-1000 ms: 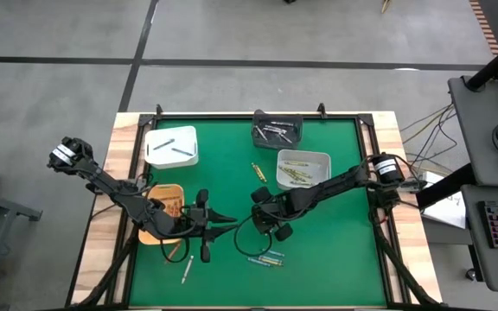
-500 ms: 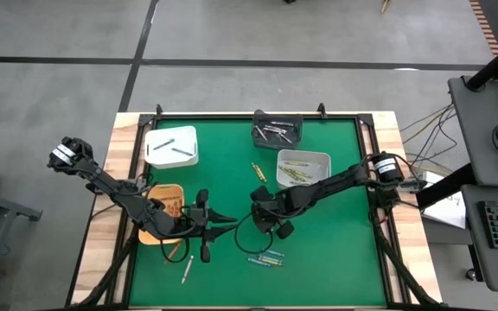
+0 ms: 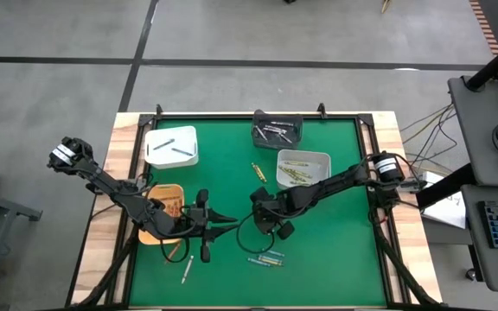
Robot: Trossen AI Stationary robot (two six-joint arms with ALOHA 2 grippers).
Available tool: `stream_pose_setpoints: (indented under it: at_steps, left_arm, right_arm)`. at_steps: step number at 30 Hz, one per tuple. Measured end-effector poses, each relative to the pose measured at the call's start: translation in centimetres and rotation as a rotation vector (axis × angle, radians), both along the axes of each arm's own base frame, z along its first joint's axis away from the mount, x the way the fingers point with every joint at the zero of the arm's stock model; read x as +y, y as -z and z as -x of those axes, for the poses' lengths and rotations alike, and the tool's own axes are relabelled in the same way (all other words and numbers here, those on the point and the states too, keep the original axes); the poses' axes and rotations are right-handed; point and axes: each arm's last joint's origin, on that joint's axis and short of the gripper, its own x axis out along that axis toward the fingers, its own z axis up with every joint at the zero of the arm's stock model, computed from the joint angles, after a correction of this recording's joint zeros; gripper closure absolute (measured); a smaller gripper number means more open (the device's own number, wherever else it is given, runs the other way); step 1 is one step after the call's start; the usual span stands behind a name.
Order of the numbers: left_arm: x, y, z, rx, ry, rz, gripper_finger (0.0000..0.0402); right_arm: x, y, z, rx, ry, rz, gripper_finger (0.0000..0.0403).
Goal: Sort crayons
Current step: Put the green crayon into the gray bin
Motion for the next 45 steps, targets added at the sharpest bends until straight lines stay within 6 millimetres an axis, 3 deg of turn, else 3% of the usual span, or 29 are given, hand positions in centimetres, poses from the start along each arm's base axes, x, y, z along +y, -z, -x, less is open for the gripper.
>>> stream_pose_setpoints:
  at_steps: [14,30,33,45]
  left_arm:
    - [0.0,0.0,0.0,-0.006,-0.001,0.021,0.0356]
    - [0.0,0.0,0.0,-0.007,-0.001,0.036,0.0356]
    - [0.0,0.0,0.0,-0.007,-0.001,0.036,0.0356]
    - [0.0,0.0,0.0,-0.007,-0.001,0.036,0.0356]
  right_arm:
    - [-0.4,0.4,-0.2,-0.042,-0.011,-0.001,0.0321]
    - [-0.4,-1.2,-1.4,-0.087,0.002,-0.085,0.0321]
    - [-0.5,-1.2,-1.3,-0.066,-0.002,-0.163,0.0311]
    - [-1.6,-1.4,-1.9,-0.12,0.04,-0.161,0.0252]
